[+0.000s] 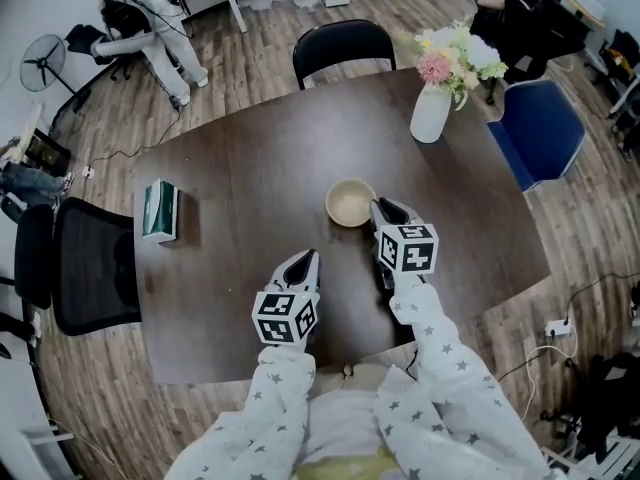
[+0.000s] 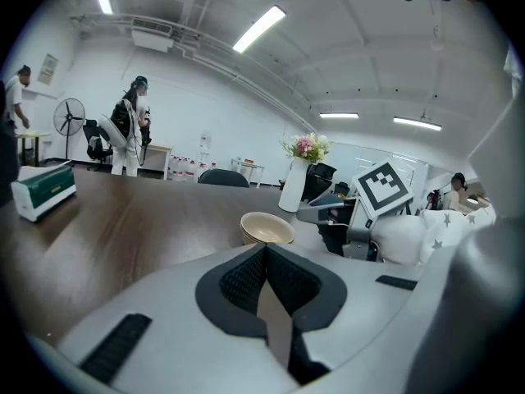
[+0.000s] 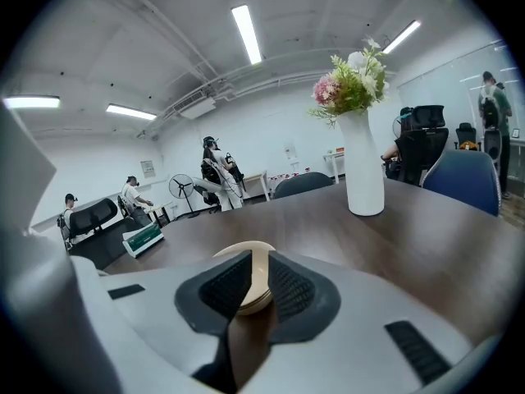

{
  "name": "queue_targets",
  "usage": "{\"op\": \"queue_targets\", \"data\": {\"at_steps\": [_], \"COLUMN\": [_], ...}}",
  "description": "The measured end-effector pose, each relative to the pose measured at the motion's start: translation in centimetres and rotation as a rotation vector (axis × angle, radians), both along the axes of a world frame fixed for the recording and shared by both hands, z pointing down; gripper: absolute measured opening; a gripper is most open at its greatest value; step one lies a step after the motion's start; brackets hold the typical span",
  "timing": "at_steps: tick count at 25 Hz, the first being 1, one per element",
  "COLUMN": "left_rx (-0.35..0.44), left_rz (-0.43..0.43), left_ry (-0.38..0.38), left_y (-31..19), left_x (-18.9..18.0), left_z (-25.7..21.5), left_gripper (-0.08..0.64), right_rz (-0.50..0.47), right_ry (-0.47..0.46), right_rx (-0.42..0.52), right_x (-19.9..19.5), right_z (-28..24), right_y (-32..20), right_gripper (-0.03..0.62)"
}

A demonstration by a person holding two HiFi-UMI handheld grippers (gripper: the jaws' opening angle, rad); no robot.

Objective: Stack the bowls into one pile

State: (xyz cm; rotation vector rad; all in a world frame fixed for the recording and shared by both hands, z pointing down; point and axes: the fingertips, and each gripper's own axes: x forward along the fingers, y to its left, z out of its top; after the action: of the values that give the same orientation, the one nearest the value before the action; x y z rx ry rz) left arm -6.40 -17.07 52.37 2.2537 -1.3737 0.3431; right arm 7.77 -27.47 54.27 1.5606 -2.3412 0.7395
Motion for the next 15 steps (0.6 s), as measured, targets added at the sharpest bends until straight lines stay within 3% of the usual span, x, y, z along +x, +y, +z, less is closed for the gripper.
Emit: {"op": "queue_targets", "data": {"at_steps": [4, 9, 15], "left_rx": [0.049, 0.098, 0.171], "left_rz": [-0.033, -0.055, -0.024], "left_ry": [0.009, 0.018, 0.029], "left_y": [0.3, 1.0, 1.5], "left_x": [-0.5, -0.7, 0.3], "left_z": [-1.9, -3.7, -6.5], "left_gripper": [0.026, 0.026, 0.026], "right_rz": [0.013, 0.0, -0.06], "right_ry": [-0.011, -0.053, -0.085], "right_rx": [0.017, 0.06, 0.169], "right_x": [1.5, 2.6, 3.3], "right_z": [-0.9, -2.5, -5.9], "right_y": [1.8, 4.0, 6.1], "right_gripper": [0.028, 0.025, 0.025]}}
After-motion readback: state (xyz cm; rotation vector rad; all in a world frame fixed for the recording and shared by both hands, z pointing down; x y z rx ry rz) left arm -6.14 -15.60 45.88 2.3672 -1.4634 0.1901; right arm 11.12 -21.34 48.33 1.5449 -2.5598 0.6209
